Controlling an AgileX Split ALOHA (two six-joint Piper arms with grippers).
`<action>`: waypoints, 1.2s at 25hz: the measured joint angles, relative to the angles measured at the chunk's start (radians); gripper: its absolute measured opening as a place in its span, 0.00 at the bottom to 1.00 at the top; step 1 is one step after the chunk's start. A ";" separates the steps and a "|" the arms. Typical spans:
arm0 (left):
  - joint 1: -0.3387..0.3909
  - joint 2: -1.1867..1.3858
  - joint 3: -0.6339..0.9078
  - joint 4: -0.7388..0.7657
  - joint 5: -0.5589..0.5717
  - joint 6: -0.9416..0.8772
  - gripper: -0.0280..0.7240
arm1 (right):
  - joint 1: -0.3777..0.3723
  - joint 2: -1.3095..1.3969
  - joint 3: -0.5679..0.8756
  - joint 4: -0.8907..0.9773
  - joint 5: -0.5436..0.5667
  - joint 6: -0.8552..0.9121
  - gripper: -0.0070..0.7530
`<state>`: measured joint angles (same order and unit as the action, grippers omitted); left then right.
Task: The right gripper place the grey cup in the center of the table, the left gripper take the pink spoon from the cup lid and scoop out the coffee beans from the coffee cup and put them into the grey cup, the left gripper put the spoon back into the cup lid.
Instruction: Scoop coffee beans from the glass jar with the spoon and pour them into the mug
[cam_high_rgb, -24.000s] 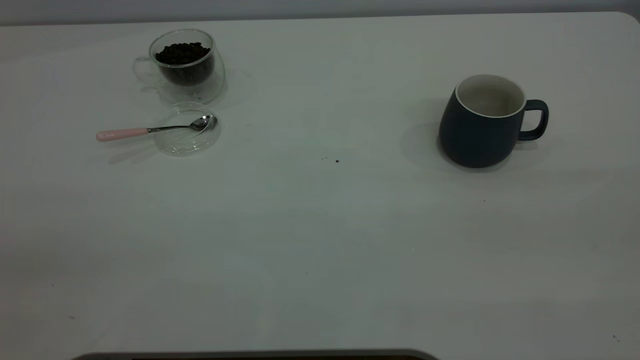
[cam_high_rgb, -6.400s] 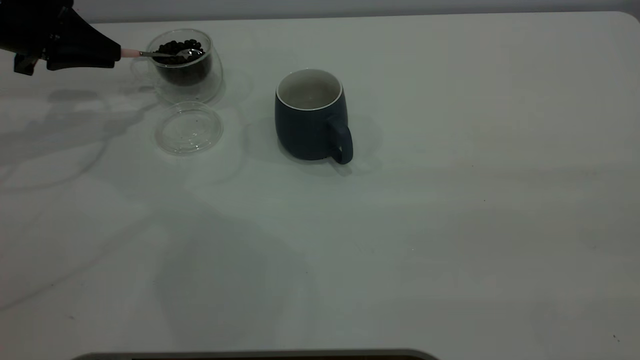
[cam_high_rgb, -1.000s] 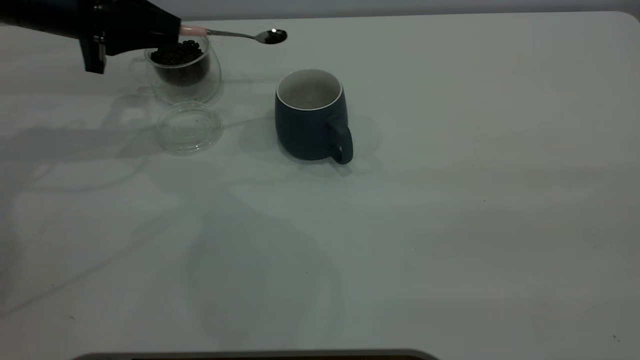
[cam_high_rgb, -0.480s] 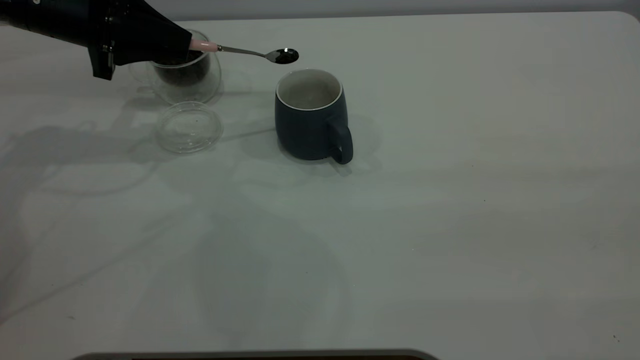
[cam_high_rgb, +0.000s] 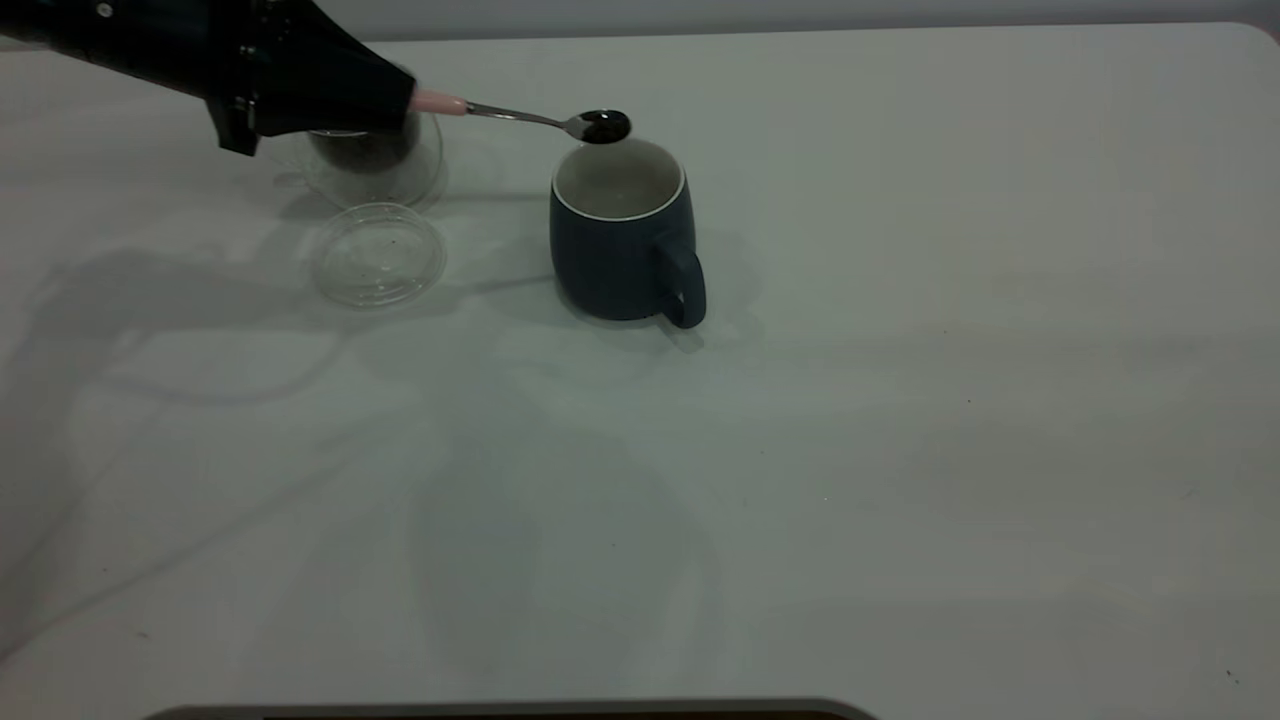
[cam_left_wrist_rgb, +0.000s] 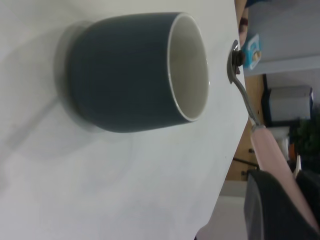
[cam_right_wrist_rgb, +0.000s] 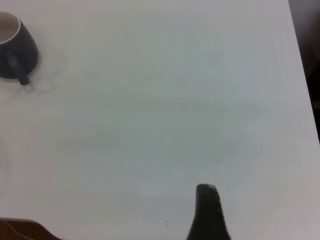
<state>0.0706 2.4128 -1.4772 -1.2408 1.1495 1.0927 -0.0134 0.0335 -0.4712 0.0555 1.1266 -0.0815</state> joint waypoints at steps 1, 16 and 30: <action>-0.005 0.000 0.000 0.003 -0.007 0.003 0.21 | 0.000 0.000 0.000 0.000 0.000 0.000 0.79; -0.028 0.000 0.000 0.050 -0.110 0.340 0.21 | 0.000 0.000 0.000 0.000 0.000 0.000 0.79; -0.036 0.000 0.000 -0.089 -0.116 0.489 0.21 | 0.000 0.000 0.000 0.000 0.000 0.000 0.79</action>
<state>0.0342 2.4128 -1.4772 -1.3296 1.0334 1.5821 -0.0134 0.0335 -0.4712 0.0555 1.1266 -0.0815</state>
